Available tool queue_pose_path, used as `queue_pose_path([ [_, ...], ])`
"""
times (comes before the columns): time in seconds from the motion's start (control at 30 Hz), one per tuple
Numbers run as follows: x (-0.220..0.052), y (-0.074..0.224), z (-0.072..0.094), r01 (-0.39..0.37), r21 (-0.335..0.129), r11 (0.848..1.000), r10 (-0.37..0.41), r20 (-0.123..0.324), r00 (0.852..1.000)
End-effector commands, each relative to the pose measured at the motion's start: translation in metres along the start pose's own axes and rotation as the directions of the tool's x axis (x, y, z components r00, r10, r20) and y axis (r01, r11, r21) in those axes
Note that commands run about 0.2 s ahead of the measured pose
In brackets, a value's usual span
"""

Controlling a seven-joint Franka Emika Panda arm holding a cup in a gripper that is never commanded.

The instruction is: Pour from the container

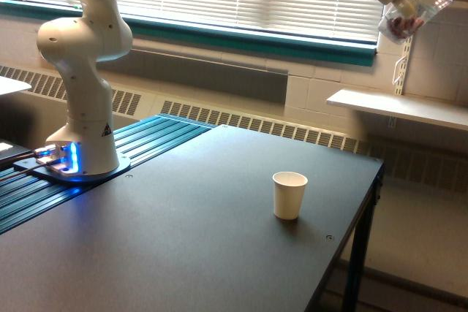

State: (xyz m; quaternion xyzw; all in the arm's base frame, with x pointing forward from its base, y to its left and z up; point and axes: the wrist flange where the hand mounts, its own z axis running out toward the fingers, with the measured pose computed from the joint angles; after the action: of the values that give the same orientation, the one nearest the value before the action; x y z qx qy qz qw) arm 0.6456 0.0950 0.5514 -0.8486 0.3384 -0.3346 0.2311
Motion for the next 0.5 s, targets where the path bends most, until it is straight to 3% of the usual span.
queue_pose_path([
  [0.03,-0.023,-0.007,0.011,0.112,-0.052,0.992,-0.105,0.108,0.989],
  [0.17,-0.032,-0.011,0.015,0.28,-0.118,0.953,-0.265,0.126,0.956],
  [0.23,-0.037,-0.013,0.013,0.34,-0.116,0.933,-0.329,0.107,0.938],
  [0.3,-0.037,-0.008,0.01,0.3,-0.102,0.948,-0.288,0.123,0.95],
  [0.5,-0.047,0.01,-0.001,0.347,-0.157,0.925,-0.316,0.196,0.928],
])
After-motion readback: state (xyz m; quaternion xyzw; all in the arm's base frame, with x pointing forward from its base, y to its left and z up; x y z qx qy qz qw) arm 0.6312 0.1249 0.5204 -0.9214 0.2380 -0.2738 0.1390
